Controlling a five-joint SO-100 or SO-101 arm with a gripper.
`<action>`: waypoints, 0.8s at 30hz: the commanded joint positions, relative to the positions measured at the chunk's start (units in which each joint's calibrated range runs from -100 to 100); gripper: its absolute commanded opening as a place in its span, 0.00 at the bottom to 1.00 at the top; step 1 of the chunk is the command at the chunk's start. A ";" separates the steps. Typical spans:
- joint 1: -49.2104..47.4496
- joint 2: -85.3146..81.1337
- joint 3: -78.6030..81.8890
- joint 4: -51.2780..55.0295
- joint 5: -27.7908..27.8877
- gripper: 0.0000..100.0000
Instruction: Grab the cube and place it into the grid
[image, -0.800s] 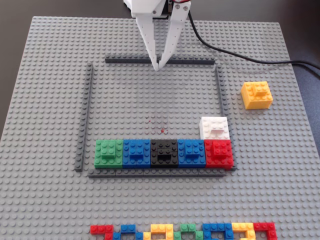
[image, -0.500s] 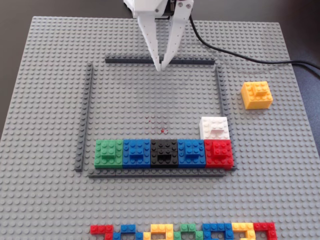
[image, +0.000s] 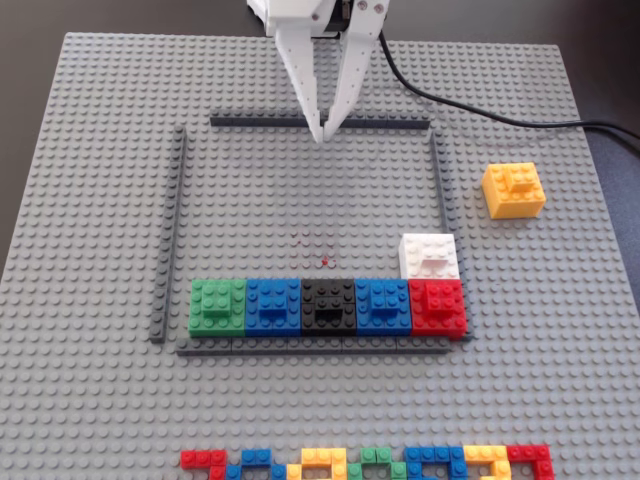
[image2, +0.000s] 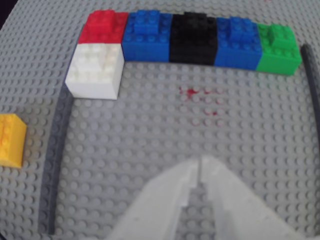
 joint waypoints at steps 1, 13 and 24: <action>-1.19 -0.92 -2.10 -0.86 0.34 0.00; -5.39 17.05 -28.47 5.59 -1.56 0.00; -15.55 38.55 -58.83 20.05 -9.23 0.00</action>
